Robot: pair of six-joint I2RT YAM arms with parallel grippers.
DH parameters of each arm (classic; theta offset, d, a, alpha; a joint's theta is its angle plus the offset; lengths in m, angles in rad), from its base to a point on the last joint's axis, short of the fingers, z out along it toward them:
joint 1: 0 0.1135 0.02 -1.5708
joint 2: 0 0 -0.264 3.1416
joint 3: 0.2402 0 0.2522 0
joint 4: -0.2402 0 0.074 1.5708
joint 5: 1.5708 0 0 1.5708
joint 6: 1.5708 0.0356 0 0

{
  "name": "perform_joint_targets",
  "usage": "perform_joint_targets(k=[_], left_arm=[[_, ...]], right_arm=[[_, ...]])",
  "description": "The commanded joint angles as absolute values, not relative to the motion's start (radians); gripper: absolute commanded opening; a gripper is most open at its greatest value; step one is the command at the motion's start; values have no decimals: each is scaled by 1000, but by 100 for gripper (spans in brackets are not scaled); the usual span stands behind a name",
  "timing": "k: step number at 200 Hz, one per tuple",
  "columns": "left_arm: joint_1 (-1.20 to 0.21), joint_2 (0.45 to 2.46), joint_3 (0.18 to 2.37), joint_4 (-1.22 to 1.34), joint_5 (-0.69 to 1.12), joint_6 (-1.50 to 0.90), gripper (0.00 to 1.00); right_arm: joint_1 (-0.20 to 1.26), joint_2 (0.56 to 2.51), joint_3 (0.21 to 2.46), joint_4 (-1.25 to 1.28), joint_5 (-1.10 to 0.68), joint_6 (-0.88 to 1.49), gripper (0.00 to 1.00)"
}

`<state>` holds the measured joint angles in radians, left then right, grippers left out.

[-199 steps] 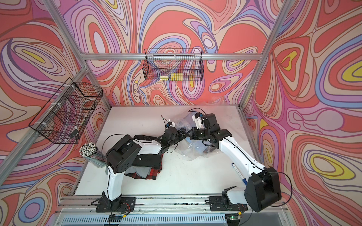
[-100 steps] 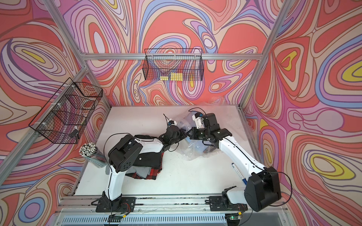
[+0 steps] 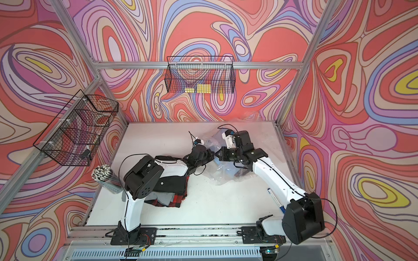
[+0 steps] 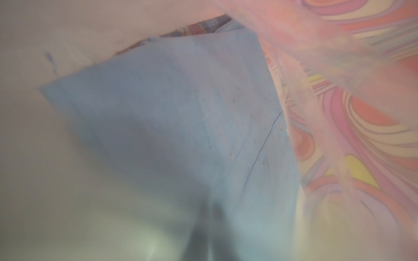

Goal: Take the shirt out of the vacuum bag
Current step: Take out the shirt from the vacuum bag.

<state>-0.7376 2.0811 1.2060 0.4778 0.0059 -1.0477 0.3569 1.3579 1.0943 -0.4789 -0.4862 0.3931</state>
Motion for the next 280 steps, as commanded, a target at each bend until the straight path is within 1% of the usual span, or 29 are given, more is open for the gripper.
perform_joint_targets(k=[1,11,28,47,120,149,163,167,175,223,254,271,280], left_arm=[[-733,2012,1152,433,-11,-1046,51],[-733,2000,1141,418,-27,-1042,60],[-734,1986,1139,402,-45,-1015,64],[-735,1990,1151,388,-64,-993,71],[-735,2079,1223,380,-97,-978,75],[-736,2116,1312,264,-124,-972,75],[-736,2143,1332,252,-126,-985,76],[-736,2149,1337,247,-126,-992,78],[-736,2161,1346,244,-125,-1003,79],[-736,2178,1368,259,-124,-1011,73],[-733,2194,1396,235,-123,-1001,65],[-725,2192,1407,230,-116,-997,57],[-721,2188,1407,238,-112,-996,48]], right_arm=[[364,1335,1083,-441,-486,383,0],[365,1334,1076,-434,-488,385,0],[365,1333,1069,-425,-489,386,0],[365,1332,1059,-409,-495,390,0],[364,1325,1044,-373,-506,396,0],[364,1323,1034,-370,-506,387,0],[364,1330,1038,-375,-506,381,0],[365,1333,1041,-378,-506,379,0],[365,1335,1046,-385,-506,376,0],[365,1326,1052,-395,-505,378,0],[365,1325,1072,-412,-499,377,0],[365,1323,1081,-420,-500,378,0],[365,1322,1083,-420,-499,379,0]])
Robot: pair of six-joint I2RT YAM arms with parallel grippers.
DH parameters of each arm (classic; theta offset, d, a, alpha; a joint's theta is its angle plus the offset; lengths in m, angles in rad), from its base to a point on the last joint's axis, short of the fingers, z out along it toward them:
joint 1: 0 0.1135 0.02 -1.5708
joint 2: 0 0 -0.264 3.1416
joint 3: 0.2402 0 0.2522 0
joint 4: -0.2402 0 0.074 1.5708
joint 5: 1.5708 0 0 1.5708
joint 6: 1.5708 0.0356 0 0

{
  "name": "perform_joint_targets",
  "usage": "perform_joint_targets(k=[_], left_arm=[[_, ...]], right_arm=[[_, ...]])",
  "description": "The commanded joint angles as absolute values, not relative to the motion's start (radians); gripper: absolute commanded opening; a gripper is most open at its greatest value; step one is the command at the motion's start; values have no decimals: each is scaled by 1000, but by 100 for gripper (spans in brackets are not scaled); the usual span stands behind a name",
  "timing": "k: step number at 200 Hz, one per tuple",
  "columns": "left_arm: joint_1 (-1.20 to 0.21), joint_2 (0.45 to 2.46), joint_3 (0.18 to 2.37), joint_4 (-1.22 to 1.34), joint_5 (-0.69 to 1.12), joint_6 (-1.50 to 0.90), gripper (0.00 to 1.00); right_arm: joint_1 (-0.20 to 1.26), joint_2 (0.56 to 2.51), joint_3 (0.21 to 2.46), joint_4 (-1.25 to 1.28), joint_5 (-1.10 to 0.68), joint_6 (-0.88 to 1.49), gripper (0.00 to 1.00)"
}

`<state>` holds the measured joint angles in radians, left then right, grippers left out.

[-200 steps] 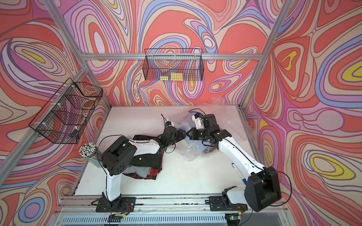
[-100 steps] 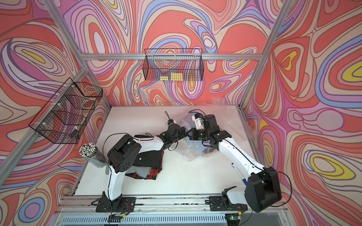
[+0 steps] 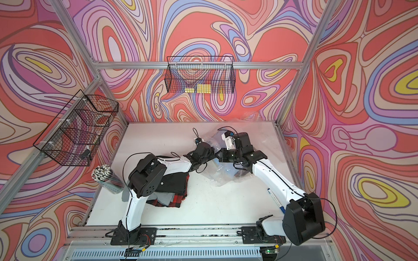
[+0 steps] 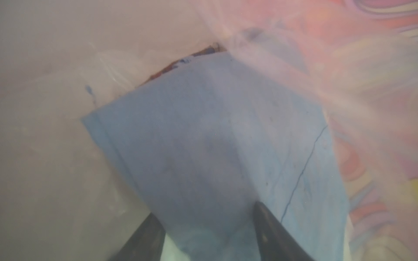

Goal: Take the shirt out of the vacuum bag
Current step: Take out the shirt from the vacuum bag.

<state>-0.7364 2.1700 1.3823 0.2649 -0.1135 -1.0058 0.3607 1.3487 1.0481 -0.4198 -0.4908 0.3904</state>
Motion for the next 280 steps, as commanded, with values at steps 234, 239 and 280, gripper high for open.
perform_joint_targets(k=[234,239,280], left_arm=[[-703,1845,1157,294,-131,-856,0],[-703,1845,1158,286,-129,-854,0],[-703,1892,1199,246,-63,-854,10]], right_arm=[[365,1343,1093,-446,-456,356,0],[365,1342,1091,-445,-455,356,0],[364,1354,1092,-442,-467,359,0]])
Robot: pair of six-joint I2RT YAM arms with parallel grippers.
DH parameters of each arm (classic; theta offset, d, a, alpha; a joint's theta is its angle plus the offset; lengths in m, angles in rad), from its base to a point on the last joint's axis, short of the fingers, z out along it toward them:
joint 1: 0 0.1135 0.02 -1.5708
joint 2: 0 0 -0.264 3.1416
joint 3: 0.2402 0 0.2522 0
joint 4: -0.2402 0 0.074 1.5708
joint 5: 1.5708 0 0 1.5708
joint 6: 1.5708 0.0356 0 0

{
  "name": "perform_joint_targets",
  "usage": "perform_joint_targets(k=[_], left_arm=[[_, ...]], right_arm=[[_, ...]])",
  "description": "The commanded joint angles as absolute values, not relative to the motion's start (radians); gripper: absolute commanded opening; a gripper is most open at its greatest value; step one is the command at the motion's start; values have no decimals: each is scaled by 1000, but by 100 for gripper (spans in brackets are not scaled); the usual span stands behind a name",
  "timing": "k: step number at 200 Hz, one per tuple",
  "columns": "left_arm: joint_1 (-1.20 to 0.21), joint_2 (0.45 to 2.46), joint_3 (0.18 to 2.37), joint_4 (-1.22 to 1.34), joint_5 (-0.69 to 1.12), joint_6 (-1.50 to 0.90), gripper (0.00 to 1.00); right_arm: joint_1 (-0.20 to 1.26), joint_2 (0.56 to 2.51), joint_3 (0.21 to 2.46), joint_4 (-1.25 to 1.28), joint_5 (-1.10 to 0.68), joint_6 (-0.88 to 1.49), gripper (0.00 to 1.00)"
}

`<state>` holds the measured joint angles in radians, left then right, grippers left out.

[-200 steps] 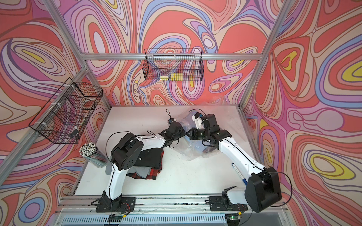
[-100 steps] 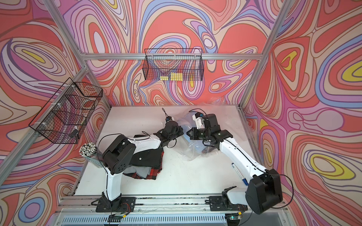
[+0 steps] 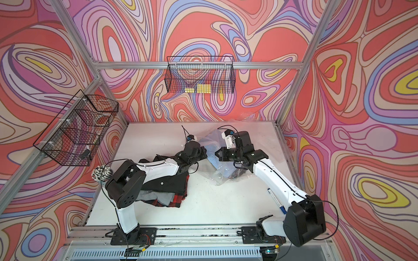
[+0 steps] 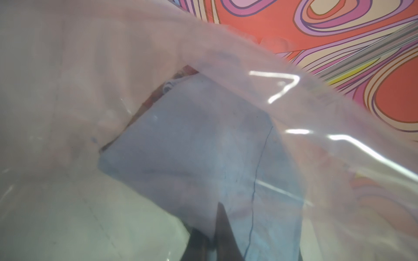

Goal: Take the shirt out of the vacuum bag
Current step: Take out the shirt from the vacuum bag.

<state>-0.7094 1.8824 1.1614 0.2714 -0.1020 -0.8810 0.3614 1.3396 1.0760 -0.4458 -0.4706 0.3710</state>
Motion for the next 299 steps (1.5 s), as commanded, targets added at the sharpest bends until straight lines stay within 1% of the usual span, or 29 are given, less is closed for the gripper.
perform_joint_targets(k=[1,9,34,42,54,99,158,172,185,206,243,279,299], left_arm=[[-702,1892,1200,245,-61,-855,10],[-702,1902,1209,237,-57,-860,13],[-703,1907,1221,237,-41,-864,31],[-703,1909,1227,230,-39,-862,34],[-703,1914,1240,215,-36,-855,36],[-703,1920,1263,182,-27,-848,38],[-702,1914,1365,-29,-40,-837,38],[-702,1913,1376,-64,-49,-847,40],[-704,1907,1373,-90,-70,-864,45],[-704,1906,1363,-103,-84,-882,45],[-706,1971,1394,-95,-82,-908,45],[-710,2056,1482,-126,-120,-914,45],[-721,2072,1503,-126,-162,-911,45]], right_arm=[[364,1354,1092,-442,-468,359,0],[364,1354,1092,-442,-469,359,0],[365,1354,1089,-443,-474,358,0],[365,1354,1089,-443,-476,357,0],[365,1354,1087,-443,-478,357,0],[365,1359,1083,-437,-486,360,0],[365,1361,1078,-436,-500,360,0],[365,1362,1075,-433,-502,363,0],[365,1361,1074,-431,-503,363,0],[364,1362,1075,-431,-504,365,0],[365,1359,1079,-432,-503,370,0],[365,1353,1082,-443,-496,363,0],[365,1346,1080,-448,-491,360,0]])
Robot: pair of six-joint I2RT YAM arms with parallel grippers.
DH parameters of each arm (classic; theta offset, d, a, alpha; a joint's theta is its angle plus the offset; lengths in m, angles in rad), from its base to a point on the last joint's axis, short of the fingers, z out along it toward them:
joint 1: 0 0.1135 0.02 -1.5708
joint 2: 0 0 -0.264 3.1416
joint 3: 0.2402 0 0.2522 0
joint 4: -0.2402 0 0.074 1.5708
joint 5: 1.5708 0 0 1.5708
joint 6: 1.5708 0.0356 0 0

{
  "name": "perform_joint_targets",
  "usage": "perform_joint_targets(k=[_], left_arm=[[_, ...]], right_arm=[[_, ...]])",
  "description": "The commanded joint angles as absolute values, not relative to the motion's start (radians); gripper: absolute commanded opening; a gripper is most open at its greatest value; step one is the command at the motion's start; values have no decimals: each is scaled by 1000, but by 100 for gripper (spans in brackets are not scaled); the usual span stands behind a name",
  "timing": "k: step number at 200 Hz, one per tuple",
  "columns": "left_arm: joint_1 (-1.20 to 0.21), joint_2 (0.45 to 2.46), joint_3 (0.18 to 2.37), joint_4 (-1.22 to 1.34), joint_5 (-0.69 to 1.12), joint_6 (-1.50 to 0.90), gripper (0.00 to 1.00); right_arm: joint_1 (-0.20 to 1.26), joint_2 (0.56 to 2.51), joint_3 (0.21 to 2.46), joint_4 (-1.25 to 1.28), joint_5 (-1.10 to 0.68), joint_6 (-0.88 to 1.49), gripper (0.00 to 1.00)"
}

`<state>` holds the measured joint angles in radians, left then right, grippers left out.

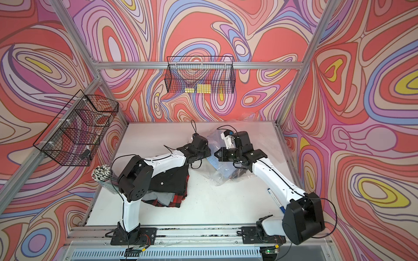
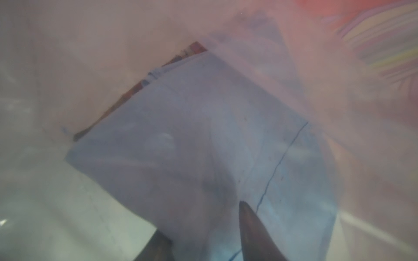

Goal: Take the shirt out of the vacuum bag
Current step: Take out the shirt from the vacuum bag.

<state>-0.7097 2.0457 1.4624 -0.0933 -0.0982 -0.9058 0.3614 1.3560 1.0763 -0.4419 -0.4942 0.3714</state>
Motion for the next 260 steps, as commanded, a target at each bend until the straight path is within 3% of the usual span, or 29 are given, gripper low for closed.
perform_joint_targets(k=[1,44,120,155,182,200,216,224,236,260], left_arm=[[-721,2072,1503,-126,-163,-911,45],[-761,2027,1381,50,-257,-923,47],[-784,2060,1281,354,-231,-962,47],[-782,2079,1293,371,-215,-979,44],[-784,2089,1295,378,-216,-1003,35],[-783,2092,1298,387,-216,-1008,16],[-783,2098,1315,384,-203,-1008,7],[-783,2106,1327,384,-192,-1014,8],[-783,2119,1351,380,-174,-1025,23],[-791,2128,1371,376,-178,-1030,36]], right_arm=[[365,1346,1080,-448,-491,361,0],[365,1343,1074,-435,-490,367,0],[365,1336,1081,-440,-488,372,0],[365,1345,1081,-438,-491,372,0],[364,1345,1086,-439,-492,374,0],[365,1344,1083,-440,-492,374,0],[365,1343,1081,-438,-494,375,0],[365,1344,1077,-434,-494,377,0],[365,1347,1073,-427,-498,380,0],[365,1348,1065,-414,-506,389,0]])
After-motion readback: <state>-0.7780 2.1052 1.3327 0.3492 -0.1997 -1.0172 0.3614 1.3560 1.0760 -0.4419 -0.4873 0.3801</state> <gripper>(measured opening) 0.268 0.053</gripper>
